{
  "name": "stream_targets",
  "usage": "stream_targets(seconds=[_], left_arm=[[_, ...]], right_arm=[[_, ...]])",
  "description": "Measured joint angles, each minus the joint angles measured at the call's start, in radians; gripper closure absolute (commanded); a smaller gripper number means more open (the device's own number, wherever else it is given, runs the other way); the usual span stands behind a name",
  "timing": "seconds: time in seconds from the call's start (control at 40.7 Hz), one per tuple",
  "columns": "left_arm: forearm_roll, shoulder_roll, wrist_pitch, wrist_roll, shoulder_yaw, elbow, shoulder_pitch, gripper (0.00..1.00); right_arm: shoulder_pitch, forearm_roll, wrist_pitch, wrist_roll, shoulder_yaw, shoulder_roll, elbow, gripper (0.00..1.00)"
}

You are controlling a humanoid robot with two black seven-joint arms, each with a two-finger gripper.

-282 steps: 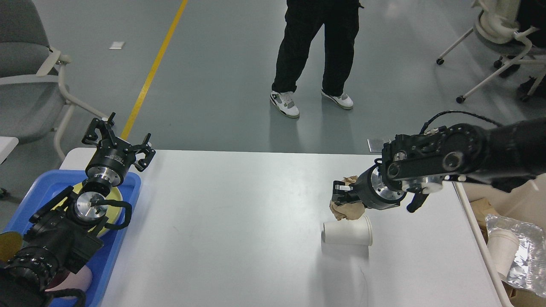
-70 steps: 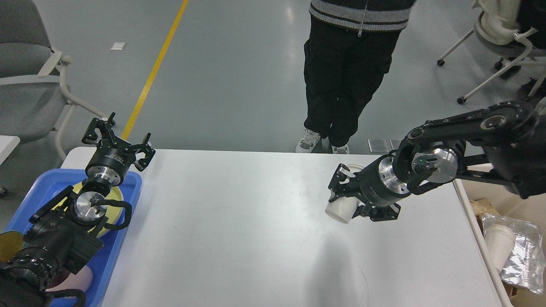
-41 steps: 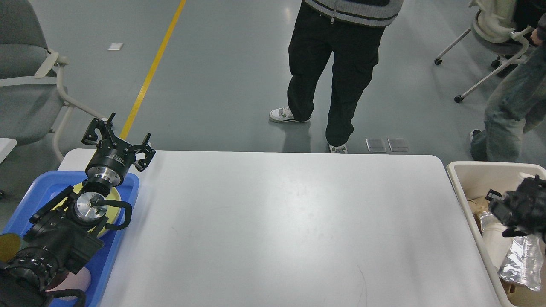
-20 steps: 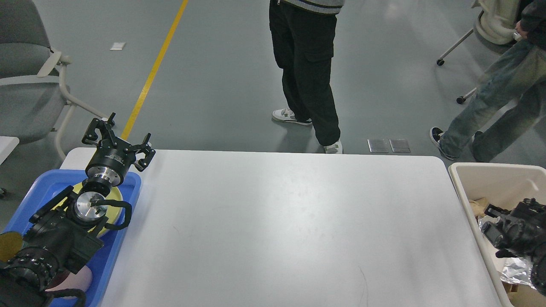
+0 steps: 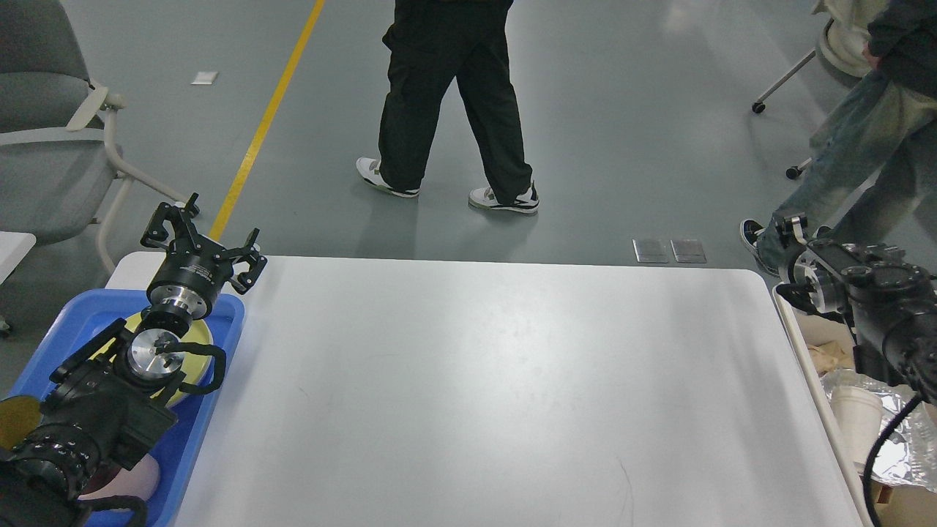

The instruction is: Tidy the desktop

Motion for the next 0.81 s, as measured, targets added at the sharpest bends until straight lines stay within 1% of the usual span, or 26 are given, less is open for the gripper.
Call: stream_targets(seconds=[0.074,0.098,0.148,0.172,0.221,0.246,0.32,0.418,0.516,0.541,0.664,0.811], left_arm=[[0.0,0.0,0.0,0.0,0.0,0.0,0.0,0.02],[0.0,0.0,0.0,0.0,0.0,0.0,0.0,0.02],[0.0,0.0,0.0,0.0,0.0,0.0,0.0,0.02],[0.0,0.0,0.0,0.0,0.0,0.0,0.0,0.02],[0.0,0.0,0.0,0.0,0.0,0.0,0.0,0.02],[0.0,0.0,0.0,0.0,0.0,0.0,0.0,0.02],[0.0,0.0,0.0,0.0,0.0,0.0,0.0,0.02],[0.0,0.0,0.0,0.0,-0.001,0.0,0.001,0.02],[0.0,-0.001,-0.001,0.0,-0.001,0.0,0.001,0.02],[0.0,-0.001,-0.001,0.0,-0.001,0.0,0.001,0.02],[0.0,-0.001,-0.001,0.0,-0.002,0.0,0.001,0.02],[0.0,0.0,-0.001,0.0,-0.002,0.0,0.001,0.02]], right_arm=[[-0.005,0.006,0.043,0.132,0.171,-0.002,0.018,0.0],[-0.014,0.007,0.069,0.192,0.236,-0.003,0.027,0.0],[-0.034,0.007,0.121,0.29,0.329,-0.006,0.041,0.0],[-0.049,0.007,0.159,0.351,0.38,-0.006,0.049,0.0],[-0.074,0.007,0.223,0.446,0.443,-0.006,0.059,0.0],[-0.088,0.007,0.266,0.503,0.47,-0.004,0.063,0.0],[-0.116,0.007,0.373,0.635,0.51,0.001,0.072,0.0],[-0.17,0.006,0.456,0.771,0.522,0.032,0.075,0.0],[-0.221,0.001,0.462,0.853,0.517,0.113,0.066,0.0],[-0.229,0.0,0.454,0.859,0.516,0.126,0.064,0.0],[-0.252,-0.005,0.408,0.867,0.52,0.163,0.063,0.0],[-0.256,0.004,0.391,0.868,0.531,0.177,0.068,0.0]])
